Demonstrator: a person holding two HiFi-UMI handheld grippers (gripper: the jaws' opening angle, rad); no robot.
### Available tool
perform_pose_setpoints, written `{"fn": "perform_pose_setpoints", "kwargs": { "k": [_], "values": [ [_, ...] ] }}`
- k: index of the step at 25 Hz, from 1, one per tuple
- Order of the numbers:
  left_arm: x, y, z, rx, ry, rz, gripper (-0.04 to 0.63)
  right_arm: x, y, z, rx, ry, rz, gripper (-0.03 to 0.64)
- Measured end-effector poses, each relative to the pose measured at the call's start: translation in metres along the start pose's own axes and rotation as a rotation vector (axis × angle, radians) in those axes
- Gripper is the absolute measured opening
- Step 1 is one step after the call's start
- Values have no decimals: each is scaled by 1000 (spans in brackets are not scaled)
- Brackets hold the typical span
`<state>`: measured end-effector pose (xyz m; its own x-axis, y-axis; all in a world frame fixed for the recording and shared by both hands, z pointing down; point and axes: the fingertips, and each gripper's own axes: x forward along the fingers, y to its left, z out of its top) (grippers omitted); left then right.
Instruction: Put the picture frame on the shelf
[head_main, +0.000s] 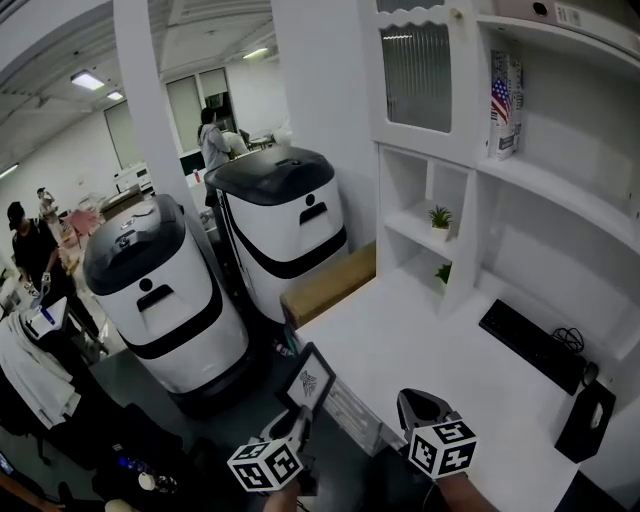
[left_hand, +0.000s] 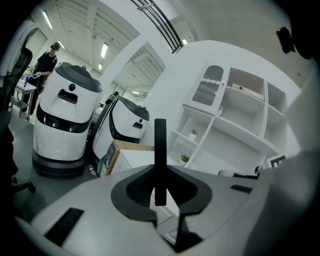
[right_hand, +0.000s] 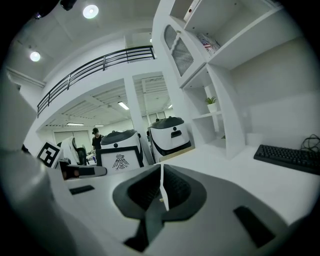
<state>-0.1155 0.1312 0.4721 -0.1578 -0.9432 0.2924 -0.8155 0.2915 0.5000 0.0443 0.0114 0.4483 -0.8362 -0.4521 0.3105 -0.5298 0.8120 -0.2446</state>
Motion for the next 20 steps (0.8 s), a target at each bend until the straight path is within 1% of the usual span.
{"fn": "perform_pose_setpoints", "kwargs": {
  "k": [4, 10, 14, 20],
  "values": [
    [29, -4, 9, 1, 4, -3, 69, 17, -19, 12, -11, 0, -10, 2],
    [71, -7, 16, 12, 43, -25, 69, 38, -40, 24, 5, -5, -35, 2],
    [106, -6, 25, 35, 76, -62, 69, 59, -51, 33, 16, -19, -66, 2],
    [163, 3, 44, 55, 140, -135, 69, 100, -67, 45, 36, -17, -134, 2]
  ]
}}
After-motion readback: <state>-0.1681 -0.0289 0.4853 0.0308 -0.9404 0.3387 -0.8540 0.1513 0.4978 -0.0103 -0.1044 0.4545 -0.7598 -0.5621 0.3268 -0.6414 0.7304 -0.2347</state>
